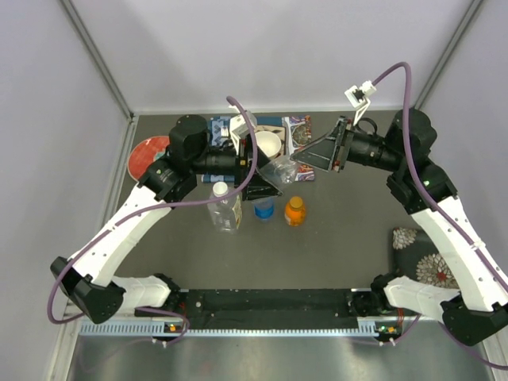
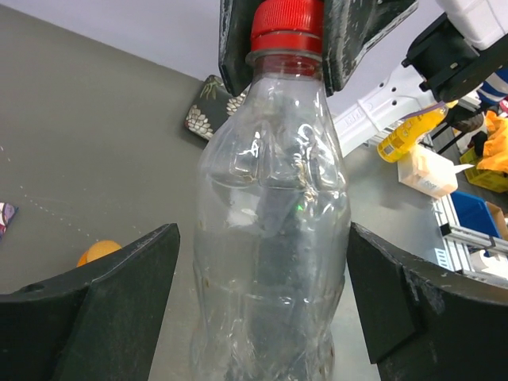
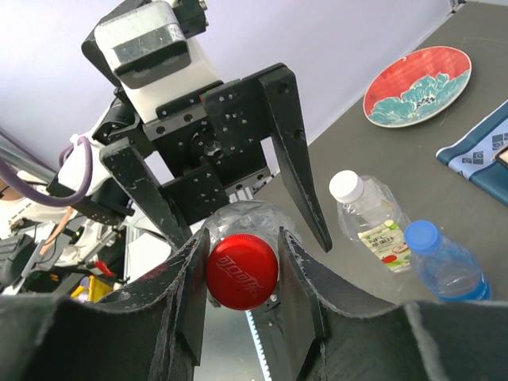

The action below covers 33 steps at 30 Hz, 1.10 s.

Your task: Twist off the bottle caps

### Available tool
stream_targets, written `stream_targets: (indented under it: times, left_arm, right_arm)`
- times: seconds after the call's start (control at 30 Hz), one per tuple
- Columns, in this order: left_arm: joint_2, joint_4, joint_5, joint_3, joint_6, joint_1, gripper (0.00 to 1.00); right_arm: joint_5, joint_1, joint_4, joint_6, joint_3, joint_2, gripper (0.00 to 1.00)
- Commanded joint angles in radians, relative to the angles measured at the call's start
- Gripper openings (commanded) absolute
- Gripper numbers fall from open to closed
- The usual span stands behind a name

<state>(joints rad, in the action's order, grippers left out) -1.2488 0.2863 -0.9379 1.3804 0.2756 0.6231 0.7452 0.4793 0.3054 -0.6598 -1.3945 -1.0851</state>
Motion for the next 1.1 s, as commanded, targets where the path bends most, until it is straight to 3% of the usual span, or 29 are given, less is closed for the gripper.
stream_targets:
  times: [0.0, 0.23, 0.27, 0.4, 0.5, 0.53, 0.57, 0.63, 0.73, 0.93, 1.07]
  left_arm:
    - [0.002, 0.014, 0.014, 0.039, -0.058, 0.013, 0.88]
    - [0.023, 0.017, 0.016, 0.009, -0.087, 0.015, 0.72]
    - [0.025, 0.01, 0.004, 0.006, -0.088, 0.015, 0.63]
    - [0.029, -0.006, -0.004, -0.01, -0.092, 0.015, 0.51]
    - [0.035, -0.022, 0.02, -0.024, -0.09, 0.015, 0.45]
    - [0.043, -0.025, 0.034, -0.027, -0.087, 0.015, 0.44]
    - [0.046, -0.038, 0.046, -0.032, -0.085, 0.015, 0.43]
    - [0.063, -0.052, 0.103, -0.046, -0.085, 0.017, 0.4]
    - [0.098, -0.084, 0.236, -0.067, -0.096, 0.033, 0.36]
    - [0.167, -0.153, 0.673, -0.147, -0.173, 0.167, 0.3]
    - [0.178, -0.193, 0.893, -0.196, -0.216, 0.269, 0.23]
  right_arm:
    - [0.019, -0.005, -0.054, -0.014, -0.035, 0.002, 0.0]
    - [0.011, -0.005, -0.052, -0.015, -0.032, 0.001, 0.0]
    - [0.011, -0.005, -0.051, -0.014, -0.031, 0.002, 0.0]
    - [0.002, -0.005, -0.046, -0.009, -0.026, 0.008, 0.06]
    - [-0.01, -0.007, -0.029, 0.0, -0.028, 0.016, 0.27]
    - [-0.03, -0.007, -0.019, 0.006, -0.032, 0.019, 0.44]
    - [-0.047, -0.005, 0.0, 0.026, -0.037, 0.024, 0.51]
    - [-0.114, -0.004, 0.044, 0.046, -0.057, 0.04, 0.62]
    - [-0.234, 0.007, 0.083, 0.077, -0.081, 0.068, 0.68]
    - [-0.476, 0.074, 0.106, 0.069, -0.074, 0.103, 0.69]
    - [-0.547, 0.111, 0.098, 0.049, -0.07, 0.097, 0.69]
